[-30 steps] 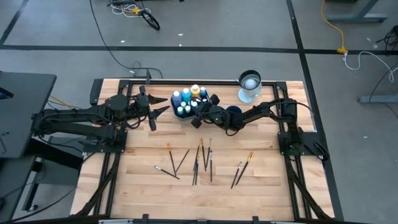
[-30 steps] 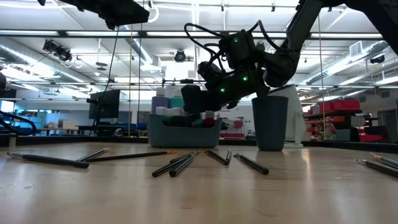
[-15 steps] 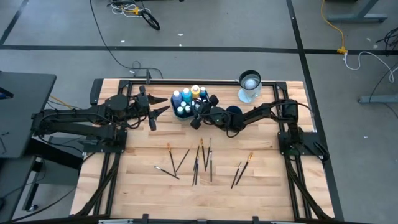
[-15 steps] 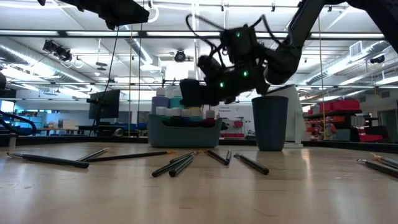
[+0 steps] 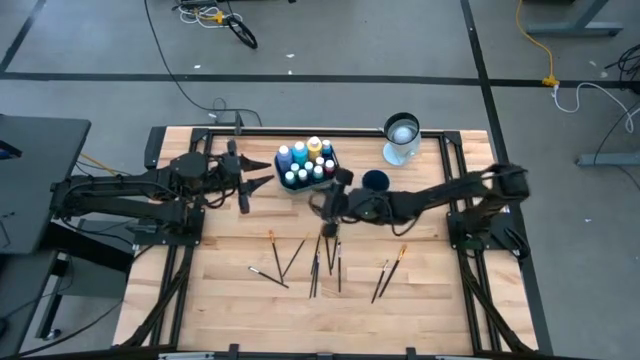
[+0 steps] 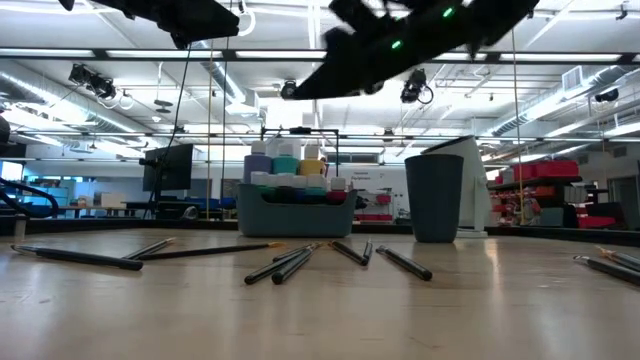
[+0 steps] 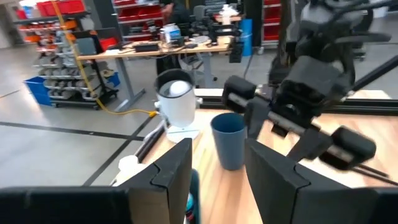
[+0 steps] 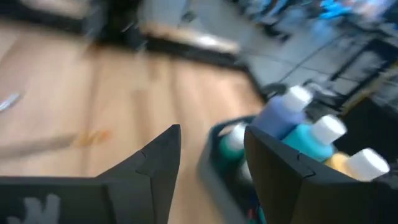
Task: Pick & Place Paint Supplies
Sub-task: Put the gold paint brush into the blue cup
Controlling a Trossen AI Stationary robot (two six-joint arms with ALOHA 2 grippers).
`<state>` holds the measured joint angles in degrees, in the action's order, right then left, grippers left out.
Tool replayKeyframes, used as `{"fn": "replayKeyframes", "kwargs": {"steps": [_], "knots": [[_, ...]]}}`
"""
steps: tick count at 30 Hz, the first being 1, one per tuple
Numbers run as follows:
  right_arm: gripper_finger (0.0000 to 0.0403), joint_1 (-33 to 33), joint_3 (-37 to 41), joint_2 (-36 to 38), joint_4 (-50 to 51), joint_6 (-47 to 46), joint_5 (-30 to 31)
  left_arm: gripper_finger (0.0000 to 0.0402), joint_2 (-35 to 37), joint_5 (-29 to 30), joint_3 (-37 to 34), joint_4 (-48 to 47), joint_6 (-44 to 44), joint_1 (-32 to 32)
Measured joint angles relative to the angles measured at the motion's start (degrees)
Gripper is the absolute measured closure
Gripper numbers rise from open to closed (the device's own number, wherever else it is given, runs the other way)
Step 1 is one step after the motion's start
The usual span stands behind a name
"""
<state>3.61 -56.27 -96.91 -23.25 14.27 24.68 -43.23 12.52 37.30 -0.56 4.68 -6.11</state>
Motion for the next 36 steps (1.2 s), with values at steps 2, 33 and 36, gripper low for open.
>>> {"fn": "replayKeyframes", "kwargs": {"steps": [2,33,36], "knots": [[0.0223,1.73,0.00,3.75,10.44,1.41,-1.34,0.0248,-0.02,-1.09,0.00,0.00,-0.69,0.00],[0.0222,10.76,11.07,14.28,72.90,-9.72,-24.27,0.0248,-1.18,-1.66,-0.02,1.87,-2.34,-0.01],[0.0222,10.76,13.24,14.28,71.35,-8.41,-24.27,0.0248,-1.29,-1.65,-0.02,1.87,-2.33,-0.02]]}}
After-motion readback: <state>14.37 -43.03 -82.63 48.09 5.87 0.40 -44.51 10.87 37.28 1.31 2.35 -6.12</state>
